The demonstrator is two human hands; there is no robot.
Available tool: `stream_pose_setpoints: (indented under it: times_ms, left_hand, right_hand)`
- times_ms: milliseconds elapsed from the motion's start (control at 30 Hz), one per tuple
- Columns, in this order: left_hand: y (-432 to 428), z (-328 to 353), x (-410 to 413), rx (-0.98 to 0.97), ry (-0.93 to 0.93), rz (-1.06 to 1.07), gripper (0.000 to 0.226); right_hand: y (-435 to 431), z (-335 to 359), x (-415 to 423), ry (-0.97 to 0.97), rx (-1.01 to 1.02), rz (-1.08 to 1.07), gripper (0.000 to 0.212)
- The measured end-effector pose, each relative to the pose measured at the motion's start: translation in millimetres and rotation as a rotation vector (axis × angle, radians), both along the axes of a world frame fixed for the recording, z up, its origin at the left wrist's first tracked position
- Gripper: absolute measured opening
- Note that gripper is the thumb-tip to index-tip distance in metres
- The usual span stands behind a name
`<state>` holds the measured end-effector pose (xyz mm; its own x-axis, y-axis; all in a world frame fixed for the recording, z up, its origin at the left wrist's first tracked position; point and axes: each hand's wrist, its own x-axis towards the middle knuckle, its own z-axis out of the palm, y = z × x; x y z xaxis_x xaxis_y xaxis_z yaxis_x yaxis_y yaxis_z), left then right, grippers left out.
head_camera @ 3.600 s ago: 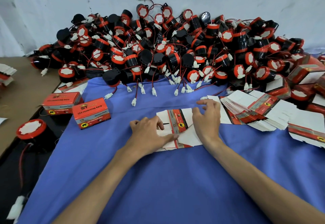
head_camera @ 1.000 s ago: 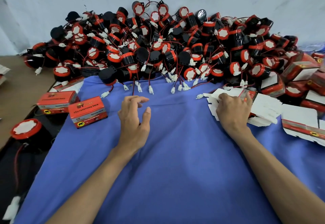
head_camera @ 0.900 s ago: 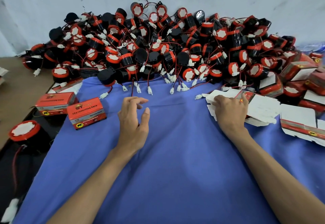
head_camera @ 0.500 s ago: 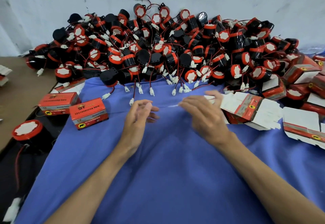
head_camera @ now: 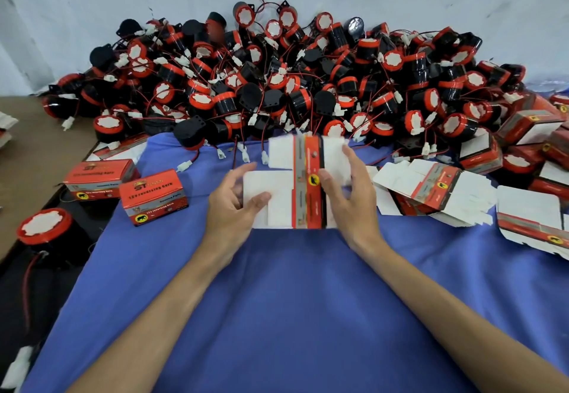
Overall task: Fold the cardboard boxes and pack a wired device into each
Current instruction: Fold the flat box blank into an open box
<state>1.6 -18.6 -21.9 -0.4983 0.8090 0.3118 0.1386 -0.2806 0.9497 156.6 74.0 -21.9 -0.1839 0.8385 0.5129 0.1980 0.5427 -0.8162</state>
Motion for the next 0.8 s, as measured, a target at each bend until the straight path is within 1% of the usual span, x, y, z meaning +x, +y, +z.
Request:
stream_pose_setpoints:
  times_ms: [33, 67, 133, 167, 200, 233, 267, 300, 333, 400, 433, 467, 500, 533, 567, 600, 633, 700, 733, 800]
  left_hand:
    - [-1.9, 0.5, 1.2, -0.031, -0.015, -0.042, 0.038]
    - [-3.4, 1.6, 2.3, -0.059, -0.046, -0.081, 0.034]
    - [-3.6, 1.2, 1.2, -0.072, -0.136, -0.142, 0.031]
    - [-3.3, 0.2, 0.2, -0.067, -0.149, -0.145, 0.031]
    - [-3.0, -0.6, 0.7, -0.067, -0.121, -0.126, 0.033]
    - [-2.6, -1.5, 1.6, -0.069, -0.063, -0.093, 0.036]
    - [-2.1, -3.5, 2.5, -0.066, 0.021, -0.044, 0.04]
    - [-1.2, -5.4, 3.0, -0.06, 0.139, 0.032, 0.044]
    - [-0.2, -6.7, 2.5, -0.048, 0.292, 0.143, 0.047]
    - [1.0, -7.3, -4.0, 0.014, 0.621, 0.364, 0.045]
    - [1.3, -6.8, -8.0, 0.059, 0.749, 0.399, 0.039]
    - [1.6, -6.8, -11.5, 0.088, 0.829, 0.367, 0.031]
    - [1.5, -7.5, -13.2, 0.094, 0.849, 0.281, 0.025]
    - [0.4, -8.4, -12.0, 0.063, 0.816, 0.175, 0.017]
    - [-0.9, -8.9, -8.9, -0.013, 0.745, 0.08, 0.015]
    - [-2.3, -8.4, -4.9, -0.119, 0.645, 0.008, 0.023]
    - [-3.7, -6.9, -1.4, -0.215, 0.497, -0.065, 0.03]
    - [-6.2, -0.7, 0.9, -0.311, 0.169, -0.211, 0.044]
    - [-6.4, 1.9, -0.1, -0.322, 0.081, -0.275, 0.049]
    - [-7.1, 5.6, -0.7, -0.303, 0.049, -0.347, 0.047]
  right_hand:
    - [2.8, -1.0, 1.6, 0.071, -0.171, 0.074, 0.057]
    - [6.8, -3.0, 3.1, 0.13, -0.284, 0.133, 0.051]
    - [12.1, -4.1, 6.3, 0.238, -0.414, 0.192, 0.041]
    - [12.0, -2.6, 7.3, 0.305, -0.479, 0.213, 0.043]
    - [11.1, -0.4, 8.1, 0.363, -0.551, 0.235, 0.046]
    - [9.9, 1.7, 9.1, 0.394, -0.612, 0.257, 0.047]
    - [7.8, 4.0, 10.1, 0.401, -0.655, 0.282, 0.041]
    - [5.5, 6.0, 11.1, 0.387, -0.692, 0.303, 0.032]
    - [3.6, 6.9, 11.2, 0.367, -0.733, 0.313, 0.029]
    - [0.2, 7.7, 10.9, 0.308, -0.815, 0.306, 0.046]
    - [-0.7, 7.7, 9.9, 0.293, -0.849, 0.308, 0.052]
    - [-1.5, 7.9, 8.3, 0.305, -0.875, 0.331, 0.056]
    - [-2.3, 7.5, 7.1, 0.327, -0.9, 0.359, 0.058]
    - [-3.5, 8.0, 5.9, 0.347, -0.921, 0.371, 0.06]
    - [-3.7, 7.4, 6.0, 0.352, -0.927, 0.363, 0.062]
    - [-3.7, 6.8, 6.3, 0.356, -0.925, 0.348, 0.065]
    - [-2.8, 5.7, 6.3, 0.36, -0.918, 0.338, 0.068]
    - [-3.5, 6.4, 4.8, 0.359, -0.893, 0.334, 0.071]
    - [-2.8, 6.5, 3.4, 0.352, -0.874, 0.323, 0.071]
    - [-3.3, 6.4, 1.7, 0.333, -0.835, 0.306, 0.069]
